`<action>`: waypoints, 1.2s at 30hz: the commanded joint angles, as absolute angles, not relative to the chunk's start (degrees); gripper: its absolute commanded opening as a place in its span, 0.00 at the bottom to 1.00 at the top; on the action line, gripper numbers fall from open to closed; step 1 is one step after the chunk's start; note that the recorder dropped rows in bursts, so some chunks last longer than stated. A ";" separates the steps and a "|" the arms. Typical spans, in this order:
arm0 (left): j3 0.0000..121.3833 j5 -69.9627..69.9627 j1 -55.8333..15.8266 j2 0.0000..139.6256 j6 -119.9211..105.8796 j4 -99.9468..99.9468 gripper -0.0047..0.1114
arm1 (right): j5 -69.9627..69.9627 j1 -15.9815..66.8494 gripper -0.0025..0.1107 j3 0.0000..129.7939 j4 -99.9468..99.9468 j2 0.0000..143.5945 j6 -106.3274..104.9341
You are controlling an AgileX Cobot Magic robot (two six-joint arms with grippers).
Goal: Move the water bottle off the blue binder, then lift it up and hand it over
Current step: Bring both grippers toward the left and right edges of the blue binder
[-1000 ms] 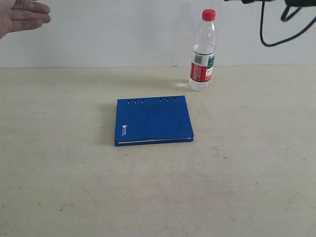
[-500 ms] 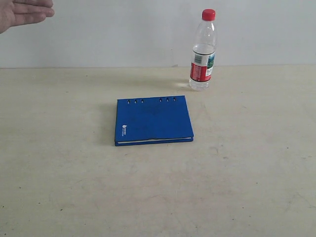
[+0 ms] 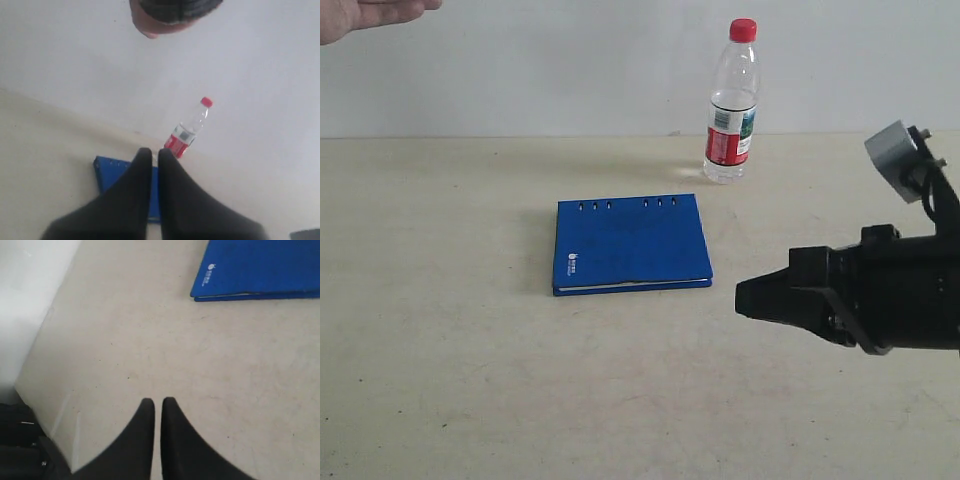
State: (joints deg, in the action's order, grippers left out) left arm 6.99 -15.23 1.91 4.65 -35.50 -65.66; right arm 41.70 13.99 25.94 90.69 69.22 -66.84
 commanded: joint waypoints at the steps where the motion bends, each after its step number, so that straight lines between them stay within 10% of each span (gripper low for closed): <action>1: 8.15 -20.16 1.51 23.15 -59.97 -78.90 0.08 | 42.38 13.86 0.03 26.61 82.51 69.28 -59.85; 9: 19.64 -32.95 1.51 65.62 -92.36 -99.95 0.08 | 38.18 13.86 0.56 30.49 72.79 69.28 -52.93; 20: 36.97 -48.49 1.51 100.22 -89.58 -99.95 0.61 | 20.69 13.86 0.32 36.50 67.87 82.63 -41.05; 30: 49.79 -47.38 1.51 113.12 -88.15 -99.95 0.57 | 37.81 13.72 0.65 62.02 53.46 106.37 -40.21; 36: 57.20 -43.13 1.51 116.98 -88.28 -99.95 0.57 | 33.27 13.72 0.65 68.77 42.72 112.15 -32.42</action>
